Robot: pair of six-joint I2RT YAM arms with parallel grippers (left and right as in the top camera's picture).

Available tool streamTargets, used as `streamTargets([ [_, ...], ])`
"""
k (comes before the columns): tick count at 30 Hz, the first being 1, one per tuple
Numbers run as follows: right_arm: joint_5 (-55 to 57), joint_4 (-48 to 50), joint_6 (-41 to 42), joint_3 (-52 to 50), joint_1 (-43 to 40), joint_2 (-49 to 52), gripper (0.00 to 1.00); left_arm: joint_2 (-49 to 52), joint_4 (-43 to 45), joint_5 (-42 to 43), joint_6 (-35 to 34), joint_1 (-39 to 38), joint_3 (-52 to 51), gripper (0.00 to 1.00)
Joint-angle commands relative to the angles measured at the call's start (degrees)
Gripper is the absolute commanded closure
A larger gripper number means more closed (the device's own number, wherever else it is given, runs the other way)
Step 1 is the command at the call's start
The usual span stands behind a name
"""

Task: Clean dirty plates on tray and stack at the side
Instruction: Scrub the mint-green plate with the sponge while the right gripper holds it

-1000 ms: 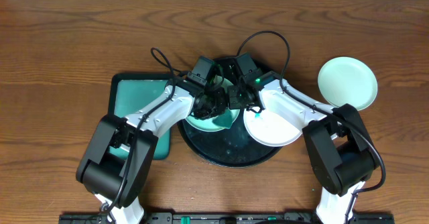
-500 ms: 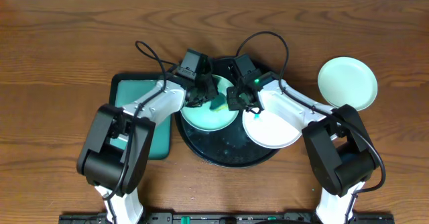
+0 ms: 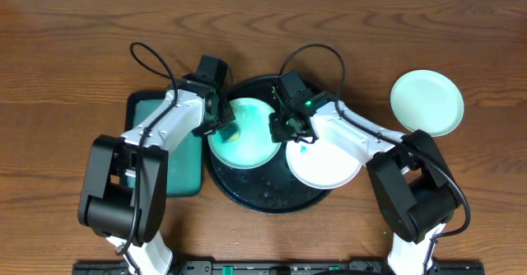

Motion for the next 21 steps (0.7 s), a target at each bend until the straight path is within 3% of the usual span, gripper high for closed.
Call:
streamTargets([
  [1,-1.60,-2.93,-1.07,-3.63,1.31,3.80,0.99,2.45,-4.96,-4.81,2.99,1.25,-2.45,0.93],
  [2,-1.57,-2.89,-1.07,-3.63,1.31,3.80,0.98,2.45,-5.77,4.26,6.49,0.26,-2.43,0.92],
  [7,-1.57,-2.95,-1.07,-3.63,1.31,3.80,0.98,2.45,-5.95,26.69,12.74,-3.48,-2.45,0.92],
  [14,-1.57,-3.02,-1.07,-3.63,1.31,3.80,0.98,2.75,-4.22,28.00,11.76,-7.50,-2.45,0.92],
  [21,-1.60,-3.04,-1.07,-3.63,1.31,3.80,0.98,6.23,5.51,28.00,6.45,-7.85,-2.45,0.93],
])
